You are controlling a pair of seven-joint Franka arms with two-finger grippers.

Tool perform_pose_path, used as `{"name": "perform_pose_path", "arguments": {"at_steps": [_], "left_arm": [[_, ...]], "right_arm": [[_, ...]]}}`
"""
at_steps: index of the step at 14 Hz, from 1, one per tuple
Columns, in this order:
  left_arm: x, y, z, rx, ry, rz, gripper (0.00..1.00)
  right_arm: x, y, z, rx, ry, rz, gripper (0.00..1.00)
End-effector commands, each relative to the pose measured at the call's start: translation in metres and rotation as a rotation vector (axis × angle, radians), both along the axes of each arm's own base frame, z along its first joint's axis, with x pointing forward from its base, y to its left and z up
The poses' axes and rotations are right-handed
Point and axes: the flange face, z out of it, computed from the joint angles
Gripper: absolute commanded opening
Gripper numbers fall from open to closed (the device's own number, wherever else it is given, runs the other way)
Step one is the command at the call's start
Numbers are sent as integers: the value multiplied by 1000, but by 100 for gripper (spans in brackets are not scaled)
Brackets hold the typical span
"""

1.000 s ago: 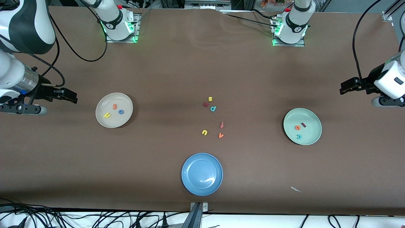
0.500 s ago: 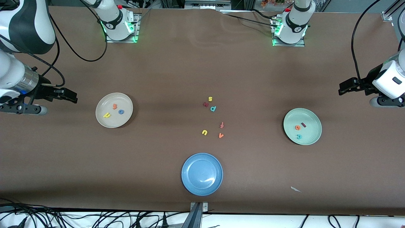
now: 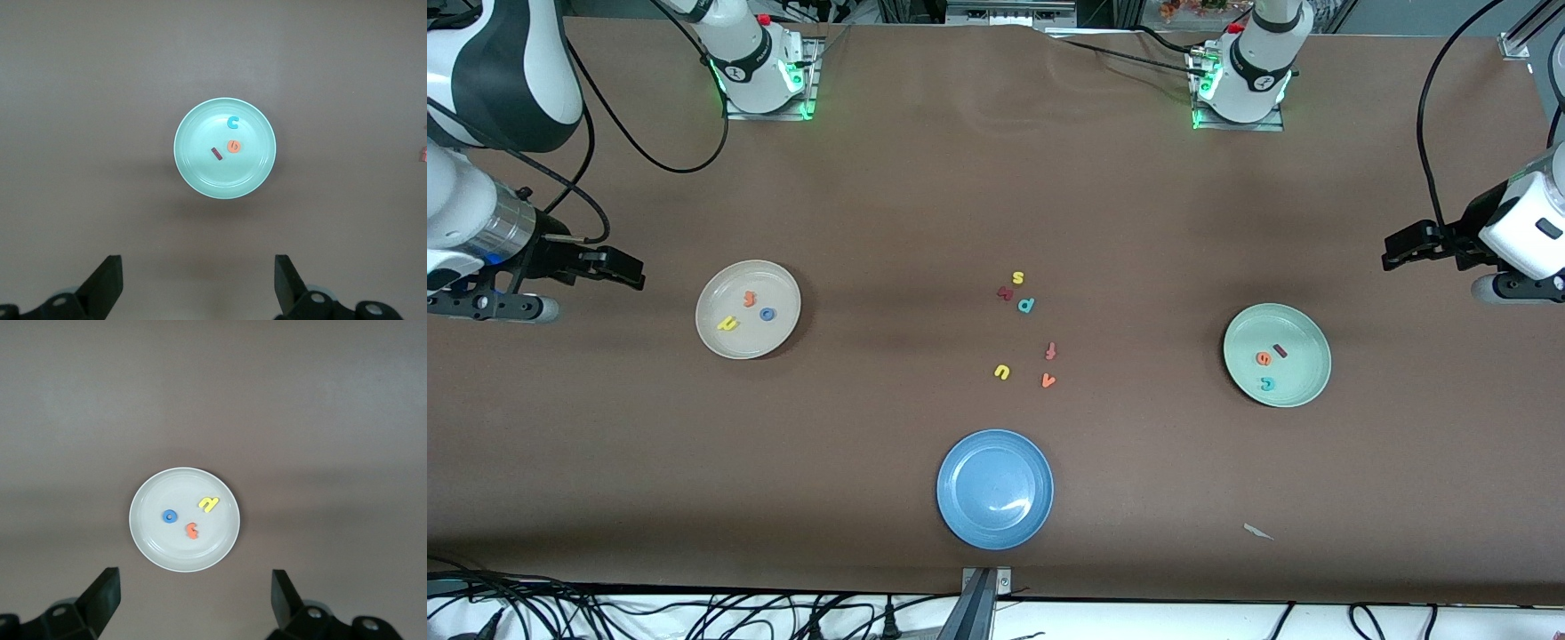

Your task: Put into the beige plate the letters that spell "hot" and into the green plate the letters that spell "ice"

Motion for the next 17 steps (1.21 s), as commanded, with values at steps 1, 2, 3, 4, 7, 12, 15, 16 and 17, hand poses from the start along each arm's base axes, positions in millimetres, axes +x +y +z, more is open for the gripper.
{"name": "perform_pose_path", "arguments": {"at_steps": [1,2,3,4,7,12,15,16,17], "left_arm": [[2,5,4,-21,-10,-18,100],[2,5,5,-19,-13,-18,100],[2,5,6,-19,-15,-18,100],[1,5,6,-15,-15,-19,100],[1,5,7,-17,-18,-19,100],[3,5,7,-18,-25,-18,100],[4,5,6,-21,-27,-18,100],[4,5,6,-21,-29,-18,100],[4,5,6,-21,-29,-18,100]], "right_arm": [[-5,0,2,-5,5,-7,100],[-4,0,3,-5,2,-8,100],[-5,0,3,-5,3,-7,100],[-4,0,3,-5,2,-6,100],[-4,0,3,-5,0,-8,100],[-5,10,2,-2,-1,-2,100],[-5,10,1,7,-1,-12,100],[-5,10,1,8,2,-13,100],[-5,10,2,7,5,-8,100]]}}
